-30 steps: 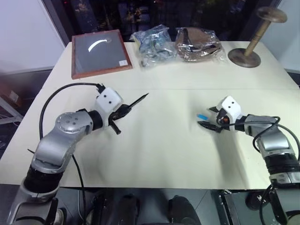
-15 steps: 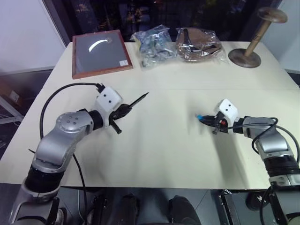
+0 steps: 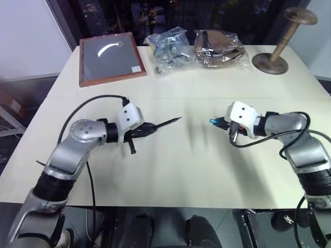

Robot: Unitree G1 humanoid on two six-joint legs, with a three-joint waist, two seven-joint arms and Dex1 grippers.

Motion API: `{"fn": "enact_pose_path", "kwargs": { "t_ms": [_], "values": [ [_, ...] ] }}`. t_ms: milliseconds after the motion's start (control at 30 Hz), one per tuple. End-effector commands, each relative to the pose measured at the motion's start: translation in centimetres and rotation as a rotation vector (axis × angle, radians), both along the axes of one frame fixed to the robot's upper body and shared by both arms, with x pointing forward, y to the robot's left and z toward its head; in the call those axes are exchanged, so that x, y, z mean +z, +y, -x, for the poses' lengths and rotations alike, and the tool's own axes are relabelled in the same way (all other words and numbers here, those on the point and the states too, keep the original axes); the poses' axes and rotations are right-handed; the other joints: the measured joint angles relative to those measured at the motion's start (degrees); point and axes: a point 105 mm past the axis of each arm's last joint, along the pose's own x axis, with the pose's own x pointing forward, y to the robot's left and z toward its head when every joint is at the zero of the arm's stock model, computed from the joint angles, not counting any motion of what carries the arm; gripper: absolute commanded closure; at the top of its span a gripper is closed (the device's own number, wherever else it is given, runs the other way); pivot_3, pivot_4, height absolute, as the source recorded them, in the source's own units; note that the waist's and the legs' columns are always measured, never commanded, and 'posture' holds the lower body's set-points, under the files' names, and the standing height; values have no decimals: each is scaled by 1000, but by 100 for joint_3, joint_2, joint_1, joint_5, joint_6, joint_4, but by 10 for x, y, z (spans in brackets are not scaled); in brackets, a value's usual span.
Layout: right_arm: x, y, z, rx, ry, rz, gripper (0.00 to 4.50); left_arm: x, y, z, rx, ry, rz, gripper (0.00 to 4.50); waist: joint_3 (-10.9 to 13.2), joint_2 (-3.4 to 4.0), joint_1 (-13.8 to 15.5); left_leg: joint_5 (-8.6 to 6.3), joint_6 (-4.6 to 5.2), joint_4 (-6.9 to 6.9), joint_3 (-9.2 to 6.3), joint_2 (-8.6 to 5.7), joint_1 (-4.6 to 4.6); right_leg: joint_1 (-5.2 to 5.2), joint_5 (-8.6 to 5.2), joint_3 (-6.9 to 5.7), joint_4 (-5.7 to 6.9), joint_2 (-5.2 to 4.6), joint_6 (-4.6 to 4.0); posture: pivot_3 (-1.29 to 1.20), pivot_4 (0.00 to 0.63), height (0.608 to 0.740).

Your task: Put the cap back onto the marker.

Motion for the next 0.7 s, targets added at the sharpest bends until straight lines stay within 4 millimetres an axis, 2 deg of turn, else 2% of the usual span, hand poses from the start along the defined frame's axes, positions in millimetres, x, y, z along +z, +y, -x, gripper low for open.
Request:
{"fn": "enact_pose_path", "kwargs": {
  "t_ms": [33,467,700],
  "values": [
    [14,10,11,90,-28,64,4468,2,-4,-1,-67,-39,-33,4500,0,0,0,0,0,0,-1,0,-1,0,0,-1,0,0,0,0,150,740],
    [22,30,19,209,-9,101,4468,1,-12,-5,-154,-82,-81,4500,0,-1,-28,0,0,-1,-1,0,-5,-5,0,-4,1,1,0,0,150,740],
    [22,34,20,225,-3,101,4468,-1,-12,-4,-158,-105,-101,4500,0,0,-27,0,0,0,-2,0,-6,-5,0,-5,2,1,0,0,150,740]
  ]
}}
